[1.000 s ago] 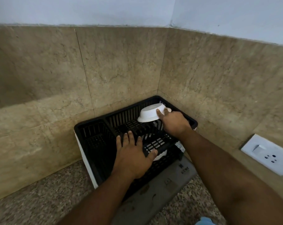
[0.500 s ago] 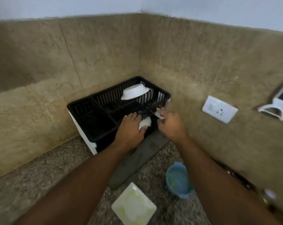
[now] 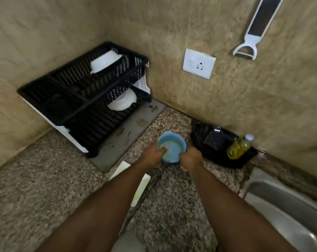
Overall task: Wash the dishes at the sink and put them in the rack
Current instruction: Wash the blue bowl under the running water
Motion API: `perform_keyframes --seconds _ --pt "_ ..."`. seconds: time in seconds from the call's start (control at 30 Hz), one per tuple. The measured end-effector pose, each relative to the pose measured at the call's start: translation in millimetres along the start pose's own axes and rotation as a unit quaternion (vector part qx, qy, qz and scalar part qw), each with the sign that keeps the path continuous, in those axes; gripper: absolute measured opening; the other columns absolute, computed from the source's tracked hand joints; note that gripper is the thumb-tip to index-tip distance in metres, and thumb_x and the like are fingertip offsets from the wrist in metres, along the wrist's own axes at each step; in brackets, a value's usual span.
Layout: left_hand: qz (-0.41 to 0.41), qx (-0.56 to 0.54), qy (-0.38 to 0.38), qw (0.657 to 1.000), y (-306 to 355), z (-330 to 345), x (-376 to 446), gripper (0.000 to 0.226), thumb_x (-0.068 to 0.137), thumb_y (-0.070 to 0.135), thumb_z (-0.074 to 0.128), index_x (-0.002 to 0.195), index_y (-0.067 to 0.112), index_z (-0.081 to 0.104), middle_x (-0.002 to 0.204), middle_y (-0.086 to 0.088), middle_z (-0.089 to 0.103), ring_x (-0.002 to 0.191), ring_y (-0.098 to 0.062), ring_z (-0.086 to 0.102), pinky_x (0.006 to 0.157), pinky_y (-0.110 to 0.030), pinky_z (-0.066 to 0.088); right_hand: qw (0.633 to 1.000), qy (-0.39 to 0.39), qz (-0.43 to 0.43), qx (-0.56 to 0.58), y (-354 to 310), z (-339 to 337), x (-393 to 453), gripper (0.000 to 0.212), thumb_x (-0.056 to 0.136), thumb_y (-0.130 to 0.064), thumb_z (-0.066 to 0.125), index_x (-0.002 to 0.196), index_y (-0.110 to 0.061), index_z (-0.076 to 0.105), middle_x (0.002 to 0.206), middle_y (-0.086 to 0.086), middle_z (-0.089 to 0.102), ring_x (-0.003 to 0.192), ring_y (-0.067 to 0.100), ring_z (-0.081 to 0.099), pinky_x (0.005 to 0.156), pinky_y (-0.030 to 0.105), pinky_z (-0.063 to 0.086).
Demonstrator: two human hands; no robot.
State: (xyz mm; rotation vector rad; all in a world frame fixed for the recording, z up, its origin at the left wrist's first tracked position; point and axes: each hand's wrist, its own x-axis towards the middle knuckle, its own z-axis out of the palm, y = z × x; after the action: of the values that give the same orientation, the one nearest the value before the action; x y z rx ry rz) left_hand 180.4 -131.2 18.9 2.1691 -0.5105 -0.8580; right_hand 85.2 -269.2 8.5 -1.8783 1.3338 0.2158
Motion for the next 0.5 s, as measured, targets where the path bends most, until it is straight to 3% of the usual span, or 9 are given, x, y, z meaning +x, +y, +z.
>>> perform_keyframes --seconds 0.1,0.2,0.27,0.33,0.43,0.5 --pt "-0.043 -0.098 0.055 0.993 -17.4 24.1 4.4 0.074 0.084 0.059 0.062 0.145 0.019 0.052 0.136 -0.009 0.063 0.119 -0.031 0.064 0.099 -0.053 0.055 0.986 -0.02 0.048 0.158 9.9 11.9 0.1 0.022 0.099 -0.011 0.059 0.115 0.005 0.062 0.086 0.023 0.072 0.054 0.031 0.074 0.053 0.049 0.063" --pt "-0.08 -0.154 0.115 0.978 -39.3 41.9 16.2 0.097 0.063 0.079 0.064 0.141 0.022 0.056 0.133 -0.007 0.066 0.113 -0.031 0.069 0.091 -0.056 0.06 0.986 -0.004 0.014 0.168 30.4 -7.0 -16.5 0.019 0.097 -0.006 0.058 0.102 0.009 0.068 0.07 0.023 0.072 0.049 0.031 0.072 0.047 0.045 0.062" --pt "-0.072 -0.152 0.137 0.976 -29.5 49.7 7.0 0.076 0.061 0.081 0.067 0.113 0.026 0.071 0.107 -0.003 0.076 0.093 -0.029 0.075 0.08 -0.055 0.063 0.983 -0.02 -0.012 0.182 53.8 -35.0 -34.6 0.02 0.097 -0.005 0.055 0.096 0.009 0.07 0.063 0.022 0.071 0.051 0.032 0.072 0.049 0.043 0.063" --pt "-0.062 -0.149 0.143 0.977 -3.4 64.4 -10.1 0.056 0.068 0.074 0.069 0.094 0.025 0.078 0.09 -0.002 0.078 0.085 -0.027 0.075 0.079 -0.051 0.063 0.98 -0.024 -0.029 0.196 83.0 -67.3 -51.9 0.021 0.097 -0.003 0.055 0.091 0.01 0.07 0.061 0.023 0.071 0.054 0.035 0.073 0.054 0.047 0.064" --pt "-0.034 -0.137 0.08 0.987 49.2 97.9 -50.1 0.053 0.068 0.075 0.067 0.086 0.027 0.078 0.095 -0.002 0.079 0.093 -0.024 0.074 0.086 -0.043 0.061 0.978 -0.032 -0.064 0.195 126.8 -115.5 -74.8 0.022 0.096 -0.002 0.054 0.089 0.01 0.07 0.061 0.026 0.069 0.052 0.036 0.07 0.054 0.047 0.063" --pt "-0.025 -0.166 0.007 0.986 82.9 129.7 -77.6 0.043 0.082 0.064 0.072 0.097 0.024 0.077 0.105 -0.008 0.078 0.094 -0.028 0.075 0.082 -0.044 0.062 0.978 -0.039 -0.07 0.192 155.8 -149.6 -90.1 0.019 0.095 -0.001 0.052 0.094 0.009 0.068 0.062 0.029 0.069 0.052 0.037 0.069 0.051 0.044 0.06"
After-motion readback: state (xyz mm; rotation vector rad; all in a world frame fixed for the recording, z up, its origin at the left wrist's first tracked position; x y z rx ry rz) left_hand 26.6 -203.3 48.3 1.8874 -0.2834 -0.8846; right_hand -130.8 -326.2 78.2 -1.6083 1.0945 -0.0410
